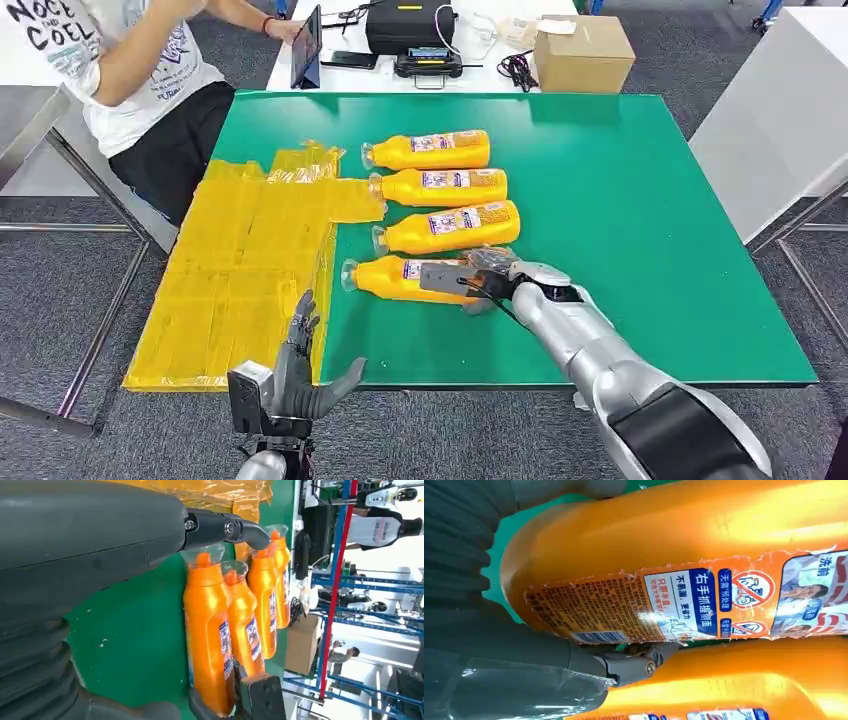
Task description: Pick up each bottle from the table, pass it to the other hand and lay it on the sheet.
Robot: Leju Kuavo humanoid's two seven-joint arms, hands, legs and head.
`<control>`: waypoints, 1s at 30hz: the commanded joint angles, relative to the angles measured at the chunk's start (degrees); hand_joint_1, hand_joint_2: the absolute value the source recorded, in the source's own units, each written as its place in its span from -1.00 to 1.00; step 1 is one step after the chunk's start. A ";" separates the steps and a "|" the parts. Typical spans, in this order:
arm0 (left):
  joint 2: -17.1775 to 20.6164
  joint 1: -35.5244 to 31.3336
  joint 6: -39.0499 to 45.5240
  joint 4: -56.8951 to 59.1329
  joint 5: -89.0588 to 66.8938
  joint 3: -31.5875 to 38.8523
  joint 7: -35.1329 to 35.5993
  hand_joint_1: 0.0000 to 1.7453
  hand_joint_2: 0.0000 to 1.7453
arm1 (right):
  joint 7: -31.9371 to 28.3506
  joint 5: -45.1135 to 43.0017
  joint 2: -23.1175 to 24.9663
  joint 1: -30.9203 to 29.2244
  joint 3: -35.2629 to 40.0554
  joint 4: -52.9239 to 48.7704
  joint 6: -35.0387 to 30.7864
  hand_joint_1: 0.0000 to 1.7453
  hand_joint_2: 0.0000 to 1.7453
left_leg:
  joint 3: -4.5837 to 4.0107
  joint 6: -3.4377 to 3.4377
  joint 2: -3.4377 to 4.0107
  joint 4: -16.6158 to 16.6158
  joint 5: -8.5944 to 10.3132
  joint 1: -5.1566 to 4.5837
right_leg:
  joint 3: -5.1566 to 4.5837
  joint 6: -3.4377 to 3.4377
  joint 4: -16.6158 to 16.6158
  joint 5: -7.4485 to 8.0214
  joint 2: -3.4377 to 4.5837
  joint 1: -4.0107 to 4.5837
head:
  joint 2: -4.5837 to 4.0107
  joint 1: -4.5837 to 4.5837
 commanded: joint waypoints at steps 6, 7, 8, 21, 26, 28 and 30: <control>0.25 -0.57 0.33 1.30 0.98 0.51 0.28 -1.00 1.00 | 0.15 -5.23 -3.21 3.84 4.41 -5.56 -10.13 1.00 1.00 | 0.14 -0.06 -0.02 -0.03 -0.06 0.05 | 0.17 -0.08 -0.06 -0.06 -0.04 0.05 | 0.00 0.00; 0.26 -0.53 0.32 1.25 1.00 0.39 0.32 -1.00 1.00 | -0.22 -5.85 -3.07 4.80 3.45 -6.69 -11.53 1.00 1.00 | 0.16 -0.06 -0.02 -0.05 -0.06 0.05 | 0.18 -0.08 -0.07 -0.06 -0.04 0.05 | 0.00 0.02; 0.28 -0.46 0.35 1.13 1.02 0.32 0.36 -1.00 1.00 | -0.59 -6.25 -2.98 5.54 2.71 -7.75 -12.59 1.00 1.00 | 0.24 -0.09 0.00 -0.01 -0.11 0.06 | 0.26 -0.11 -0.04 -0.11 -0.03 0.07 | 0.00 0.00; 0.59 0.87 2.17 -0.45 1.82 -0.23 -0.44 -1.00 1.00 | -12.52 -14.30 0.35 22.23 -15.14 -39.75 -26.39 1.00 1.00 | 0.10 -0.10 -0.03 0.00 -0.11 0.07 | 0.13 -0.12 -0.02 -0.12 -0.05 0.07 | 0.00 0.00; 0.71 1.00 2.86 -0.32 2.82 -0.56 -1.00 -1.00 1.00 | -19.69 -18.47 3.25 24.92 -20.50 -44.63 -30.89 1.00 1.00 | -0.02 -0.07 0.03 -0.03 -0.05 0.01 | -0.02 -0.08 -0.01 -0.05 0.01 0.00 | 0.00 0.00; 0.71 1.30 3.36 -0.40 3.71 -0.60 -1.31 -1.00 1.00 | -21.01 -19.78 3.36 28.29 -22.14 -52.23 -32.45 1.00 1.00 | 0.02 -0.09 -0.04 -0.01 -0.08 0.02 | 0.04 -0.12 0.02 -0.11 -0.08 0.03 | 0.00 0.00; 0.34 1.56 6.46 -0.88 3.51 -0.14 -2.83 -1.00 1.00 | -21.42 -17.65 3.92 30.95 -24.11 -55.88 -36.24 1.00 1.00 | 0.07 -0.10 -0.15 0.01 -0.12 0.03 | 0.11 -0.15 0.03 -0.18 -0.17 0.04 | 0.00 0.00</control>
